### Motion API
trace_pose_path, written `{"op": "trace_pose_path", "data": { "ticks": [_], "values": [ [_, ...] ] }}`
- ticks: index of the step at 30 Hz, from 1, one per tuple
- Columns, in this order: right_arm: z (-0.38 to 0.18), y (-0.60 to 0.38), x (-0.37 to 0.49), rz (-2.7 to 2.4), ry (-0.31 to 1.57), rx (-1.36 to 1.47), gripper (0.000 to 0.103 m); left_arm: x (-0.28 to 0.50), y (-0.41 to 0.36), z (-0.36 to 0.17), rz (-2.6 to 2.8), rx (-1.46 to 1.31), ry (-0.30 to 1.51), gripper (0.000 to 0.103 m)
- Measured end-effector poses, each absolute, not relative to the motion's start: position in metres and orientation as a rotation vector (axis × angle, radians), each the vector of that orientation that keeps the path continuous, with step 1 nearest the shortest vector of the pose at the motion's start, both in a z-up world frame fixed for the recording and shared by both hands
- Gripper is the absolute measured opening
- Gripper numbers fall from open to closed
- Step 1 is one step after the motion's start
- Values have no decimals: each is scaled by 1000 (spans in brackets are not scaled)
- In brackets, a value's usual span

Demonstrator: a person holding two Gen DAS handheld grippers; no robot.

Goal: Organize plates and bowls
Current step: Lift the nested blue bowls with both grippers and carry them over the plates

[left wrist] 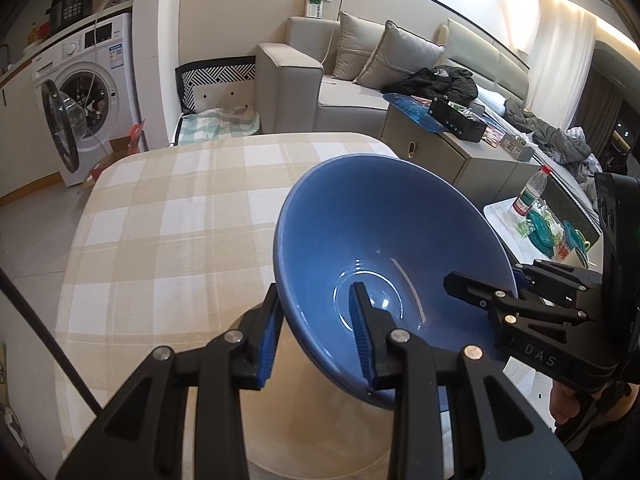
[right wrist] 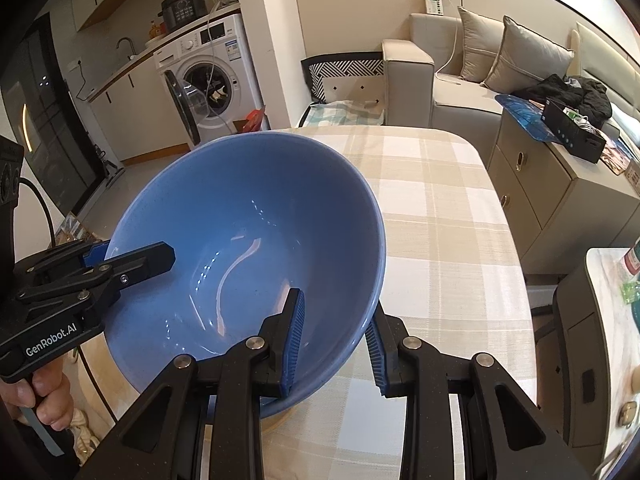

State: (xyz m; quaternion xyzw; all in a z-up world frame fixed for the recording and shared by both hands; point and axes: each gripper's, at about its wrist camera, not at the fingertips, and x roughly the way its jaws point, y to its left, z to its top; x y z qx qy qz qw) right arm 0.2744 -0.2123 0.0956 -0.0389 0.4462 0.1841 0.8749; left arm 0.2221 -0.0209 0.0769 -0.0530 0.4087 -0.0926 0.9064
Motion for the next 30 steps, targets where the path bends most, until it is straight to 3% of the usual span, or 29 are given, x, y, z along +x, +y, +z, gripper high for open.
{"op": "trace_pose_path", "data": {
  "ticks": [30],
  "values": [
    [51,-165,257,451,1020,-136,30,194,15,37,-115,-150,921,32]
  ]
}}
